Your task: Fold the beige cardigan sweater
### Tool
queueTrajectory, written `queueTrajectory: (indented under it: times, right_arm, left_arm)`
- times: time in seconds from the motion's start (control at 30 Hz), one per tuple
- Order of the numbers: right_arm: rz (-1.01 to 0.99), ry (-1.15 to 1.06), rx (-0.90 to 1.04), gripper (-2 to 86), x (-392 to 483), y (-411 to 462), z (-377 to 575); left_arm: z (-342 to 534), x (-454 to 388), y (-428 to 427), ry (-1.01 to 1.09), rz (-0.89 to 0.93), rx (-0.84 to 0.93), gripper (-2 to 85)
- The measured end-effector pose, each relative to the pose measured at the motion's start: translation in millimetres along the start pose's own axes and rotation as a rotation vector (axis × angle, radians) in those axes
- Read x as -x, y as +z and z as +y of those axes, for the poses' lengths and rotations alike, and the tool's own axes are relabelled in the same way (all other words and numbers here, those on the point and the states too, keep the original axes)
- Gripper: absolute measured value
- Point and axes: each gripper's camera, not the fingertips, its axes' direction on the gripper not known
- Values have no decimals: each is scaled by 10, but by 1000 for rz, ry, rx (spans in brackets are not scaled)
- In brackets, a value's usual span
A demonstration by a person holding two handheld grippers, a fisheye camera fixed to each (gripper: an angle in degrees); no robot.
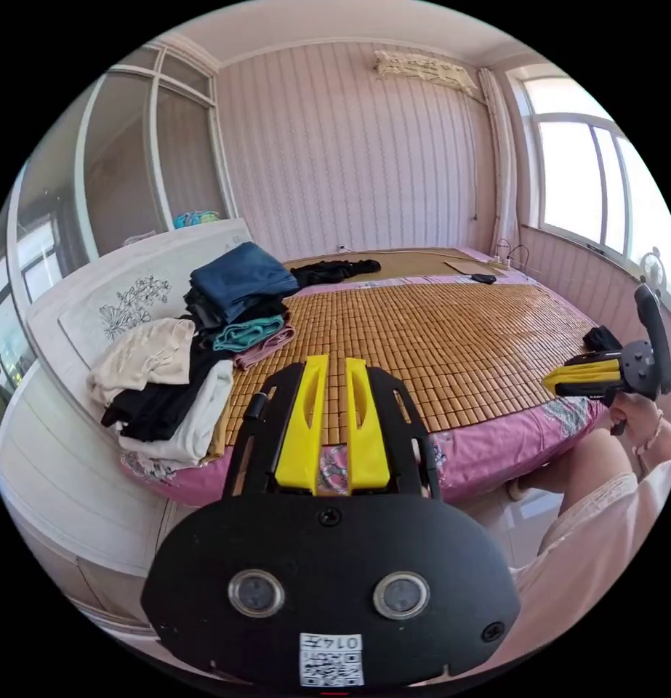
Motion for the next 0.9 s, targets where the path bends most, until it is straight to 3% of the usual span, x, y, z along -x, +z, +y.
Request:
queueTrajectory:
  times: [0.13, 0.37, 0.63, 0.9]
  right_arm:
    - [-203, -180, -16, 104, 973, 401, -511]
    - [-468, -432, -58, 111, 2228, 830, -1469]
    - [-289, -732, -106, 118, 3604, 1237, -2422]
    - [-219, -750, -101, 120, 4618, 1998, -3382]
  left_arm:
    - [446, 1023, -388, -166, -62, 0, 74]
    - [961, 2392, -735, -322, -163, 21, 86]
    - [1053, 3639, -711, -433, -227, 10, 87]
    - [797, 4557, -259, -562, -138, 75, 129]
